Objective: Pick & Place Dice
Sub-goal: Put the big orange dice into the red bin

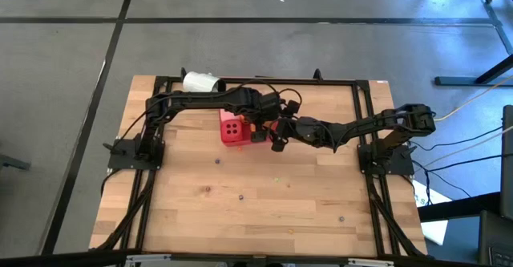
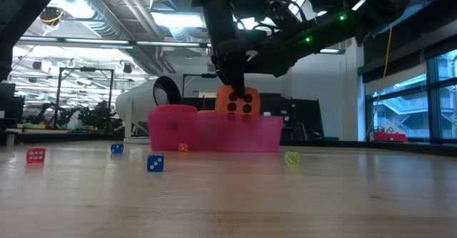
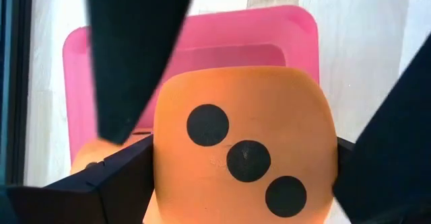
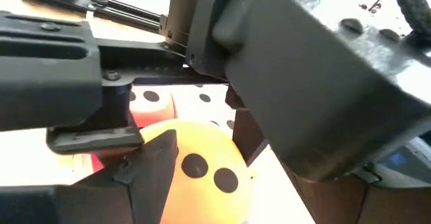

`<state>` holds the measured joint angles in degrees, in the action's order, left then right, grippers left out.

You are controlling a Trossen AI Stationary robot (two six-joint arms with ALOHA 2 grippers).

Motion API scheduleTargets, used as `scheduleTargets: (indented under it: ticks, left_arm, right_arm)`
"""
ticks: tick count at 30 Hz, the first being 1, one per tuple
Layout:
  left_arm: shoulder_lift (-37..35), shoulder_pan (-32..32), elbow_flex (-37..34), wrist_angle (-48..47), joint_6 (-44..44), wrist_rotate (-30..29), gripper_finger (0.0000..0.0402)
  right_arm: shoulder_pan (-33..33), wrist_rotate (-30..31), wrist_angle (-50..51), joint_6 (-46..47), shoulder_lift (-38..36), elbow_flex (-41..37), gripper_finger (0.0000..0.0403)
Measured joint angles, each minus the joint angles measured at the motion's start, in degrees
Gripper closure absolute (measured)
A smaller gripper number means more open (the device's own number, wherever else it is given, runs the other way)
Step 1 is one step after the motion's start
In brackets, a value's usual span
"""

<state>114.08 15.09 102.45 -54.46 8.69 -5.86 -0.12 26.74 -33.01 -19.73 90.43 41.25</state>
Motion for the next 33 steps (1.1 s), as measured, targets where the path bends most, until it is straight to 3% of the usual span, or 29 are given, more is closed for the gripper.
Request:
scheduleTargets:
  ticks: [7, 23, 33]
  left_arm:
    - [-0.5, 0.1, 0.0, -3.5, -1.0, -2.3, 0.0024]
    - [-2.0, -1.2, 0.1, -7.1, -3.0, -1.6, 0.0024]
    - [-5.2, -0.9, 0.1, -7.5, -4.0, -1.5, 0.0024]
  right_arm:
    - [0.1, 1.7, 2.2, -0.5, 0.0, 0.0, 0.0135]
    - [0.0, 3.5, 4.6, -0.8, 0.0, 0.0, 0.0172]
    - [0.0, 3.5, 9.1, -0.8, -0.4, 0.0, 0.0216]
